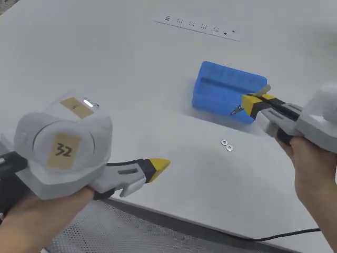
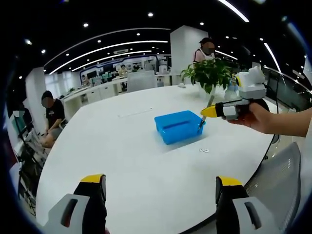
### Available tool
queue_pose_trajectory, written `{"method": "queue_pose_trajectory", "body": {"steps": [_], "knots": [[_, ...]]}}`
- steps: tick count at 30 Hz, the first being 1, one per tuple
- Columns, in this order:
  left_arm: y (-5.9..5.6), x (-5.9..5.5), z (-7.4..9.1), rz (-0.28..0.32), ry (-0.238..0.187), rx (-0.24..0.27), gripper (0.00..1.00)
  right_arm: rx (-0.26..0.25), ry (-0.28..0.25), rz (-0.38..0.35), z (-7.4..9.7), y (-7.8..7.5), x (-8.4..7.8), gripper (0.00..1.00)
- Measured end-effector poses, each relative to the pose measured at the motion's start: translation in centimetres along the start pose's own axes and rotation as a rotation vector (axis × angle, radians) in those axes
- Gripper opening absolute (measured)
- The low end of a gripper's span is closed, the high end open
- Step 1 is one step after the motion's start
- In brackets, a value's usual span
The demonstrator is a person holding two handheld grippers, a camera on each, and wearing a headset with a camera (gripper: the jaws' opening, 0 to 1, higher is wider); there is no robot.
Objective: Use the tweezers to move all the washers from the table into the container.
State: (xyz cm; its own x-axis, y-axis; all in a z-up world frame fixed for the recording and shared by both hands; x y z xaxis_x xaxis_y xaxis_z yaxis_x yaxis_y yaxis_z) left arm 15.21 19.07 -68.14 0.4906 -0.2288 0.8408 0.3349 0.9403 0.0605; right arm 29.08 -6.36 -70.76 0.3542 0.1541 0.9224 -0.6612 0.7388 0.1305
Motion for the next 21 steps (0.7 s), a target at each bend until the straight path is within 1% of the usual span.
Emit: {"method": "queue_pose_trajectory", "body": {"steps": [4, 6, 9, 11, 13, 17, 18, 19, 21], "knots": [[0.1, 0.0, -0.1, -0.003, 0.001, 0.000, 0.95, 0.001, 0.030, -0.010, 0.0, 0.2, -1.4, 0.03], [0.2, 0.1, -0.1, -0.007, 0.002, 0.000, 0.95, 0.006, 0.063, -0.014, -0.3, 0.2, -2.2, 0.03], [0.1, 0.1, -0.2, -0.009, 0.003, -0.003, 0.95, 0.001, 0.078, -0.004, -0.4, 0.1, -2.6, 0.03], [0.1, 0.1, -0.1, -0.012, 0.002, -0.002, 0.95, -0.002, 0.101, 0.004, -0.5, 0.0, -3.0, 0.03], [0.1, 0.1, -0.2, -0.009, 0.003, -0.002, 0.95, -0.003, 0.105, 0.012, -0.5, -0.1, -3.3, 0.03], [0.0, -0.1, -0.1, -0.009, 0.011, -0.003, 0.95, -0.006, 0.121, 0.005, -0.8, -0.3, -3.9, 0.03], [0.0, -0.1, -0.1, -0.009, 0.014, -0.004, 0.95, -0.009, 0.122, 0.005, -0.7, -0.3, -4.0, 0.03], [0.0, -0.2, -0.1, -0.009, 0.015, -0.004, 0.95, -0.012, 0.109, 0.005, -0.8, -0.3, -3.9, 0.03], [-0.1, -0.2, -0.1, -0.011, 0.017, -0.003, 0.95, -0.014, 0.116, 0.012, -0.7, -0.2, -3.9, 0.03]]}}
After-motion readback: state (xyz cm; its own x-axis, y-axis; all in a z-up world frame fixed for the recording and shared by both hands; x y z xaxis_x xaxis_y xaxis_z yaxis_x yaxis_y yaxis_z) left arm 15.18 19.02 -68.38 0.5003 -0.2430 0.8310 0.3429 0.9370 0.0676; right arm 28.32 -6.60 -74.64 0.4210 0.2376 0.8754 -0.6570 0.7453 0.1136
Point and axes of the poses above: the centre of the closed fingertips' face, and the gripper's own axes: z roughly backward along the fingers, y roughly to its left, x roughly out of its top, the point moved 10 cm from there along z, roughly backward along the fingers, and after that the axes turned 2 degrees about -y, right-handed, at the moved point
